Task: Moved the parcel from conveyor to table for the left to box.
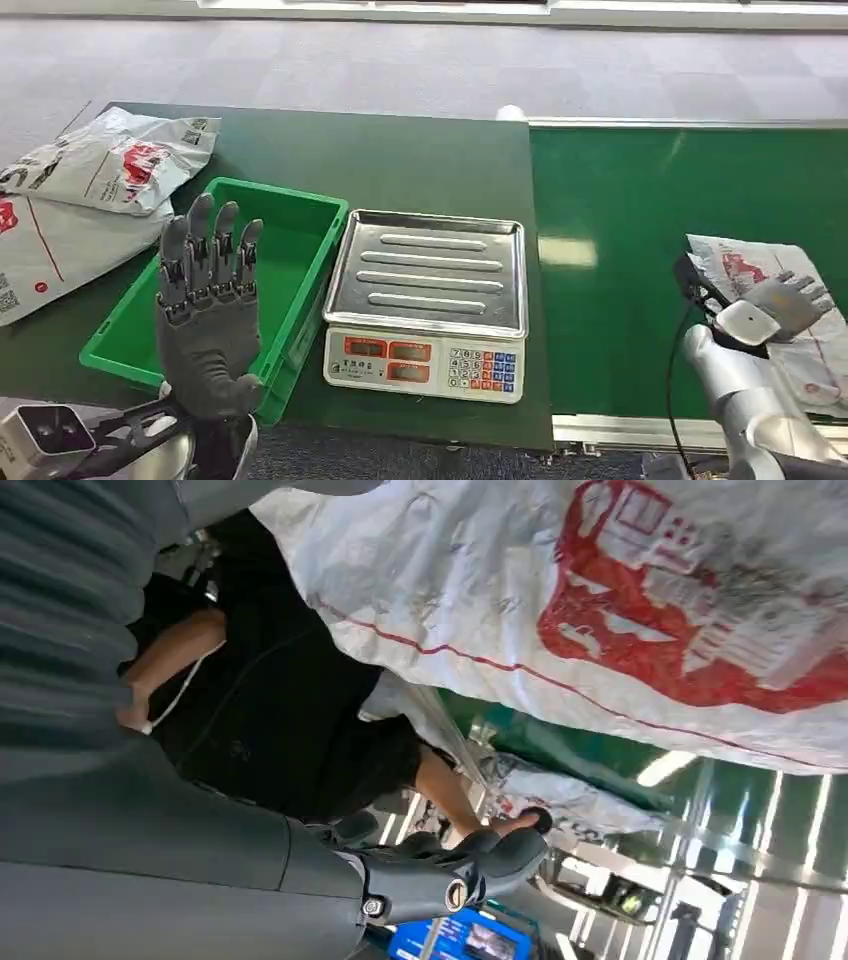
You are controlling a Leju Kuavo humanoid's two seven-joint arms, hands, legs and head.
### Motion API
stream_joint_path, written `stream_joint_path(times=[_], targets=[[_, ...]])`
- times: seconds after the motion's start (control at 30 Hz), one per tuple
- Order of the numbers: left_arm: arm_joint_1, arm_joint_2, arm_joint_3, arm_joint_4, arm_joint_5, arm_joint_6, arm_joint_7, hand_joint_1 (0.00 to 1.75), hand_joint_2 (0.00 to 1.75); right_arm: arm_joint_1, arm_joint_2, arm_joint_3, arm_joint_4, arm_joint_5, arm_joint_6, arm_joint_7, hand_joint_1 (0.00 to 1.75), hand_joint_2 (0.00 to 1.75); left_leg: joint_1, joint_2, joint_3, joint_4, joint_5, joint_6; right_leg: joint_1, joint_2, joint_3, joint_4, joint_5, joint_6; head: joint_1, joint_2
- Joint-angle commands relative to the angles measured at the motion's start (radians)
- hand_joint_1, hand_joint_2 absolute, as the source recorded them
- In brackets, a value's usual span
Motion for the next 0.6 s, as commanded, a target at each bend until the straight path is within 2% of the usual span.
stream_joint_path(times=[0.03, 0.13, 0.37, 0.4, 0.43, 0.6], targets=[[-0.034, 0.022, 0.035, 0.055, 0.002, -0.008, 0.002, 0.00, 1.75, -0.103, -0.026, -0.096, 0.167, -0.006, 0.138, 0.036, 0.00, 1.75, 0.000, 0.002, 0.003, -0.002, 0.000, 0.000, 0.000, 0.001, 0.003, -0.002, 0.000, -0.001, 0.000, 0.000], [-0.036, 0.010, 0.046, 0.062, -0.003, -0.024, 0.002, 0.00, 1.75, -0.123, -0.036, -0.114, 0.175, -0.002, 0.218, 0.023, 0.00, 1.75, -0.001, 0.001, 0.001, -0.001, 0.000, 0.000, -0.001, 0.002, 0.001, 0.000, 0.000, 0.000, 0.000, 0.000], [-0.018, -0.015, 0.081, 0.050, -0.022, -0.048, 0.002, 0.00, 1.75, -0.127, -0.061, -0.145, 0.179, 0.000, 0.250, 0.019, 0.00, 1.75, 0.000, 0.002, 0.002, -0.001, 0.000, 0.000, 0.000, 0.002, 0.001, -0.001, 0.000, 0.000, 0.000, 0.000], [-0.021, -0.020, 0.085, 0.053, -0.026, -0.052, 0.002, 0.00, 1.75, -0.135, -0.065, -0.148, 0.184, 0.000, 0.265, 0.022, 0.00, 1.75, 0.000, 0.003, 0.006, -0.004, -0.001, 0.000, 0.001, 0.004, 0.006, -0.005, 0.001, -0.001, 0.000, 0.000], [-0.025, -0.028, 0.090, 0.056, -0.034, -0.058, 0.002, 0.00, 1.75, -0.145, -0.064, -0.154, 0.188, 0.000, 0.286, 0.020, 0.00, 1.75, -0.001, 0.001, 0.002, -0.001, 0.000, 0.000, -0.001, 0.002, 0.001, 0.000, 0.000, 0.000, 0.000, 0.000], [-0.054, -0.052, 0.113, 0.074, -0.056, -0.079, 0.002, 0.00, 1.75, -0.158, -0.032, -0.187, 0.203, -0.004, 0.425, -0.010, 0.00, 1.75, 0.000, 0.004, 0.003, -0.001, -0.001, 0.000, 0.000, 0.005, 0.002, -0.002, 0.001, 0.000, 0.000, 0.000]])
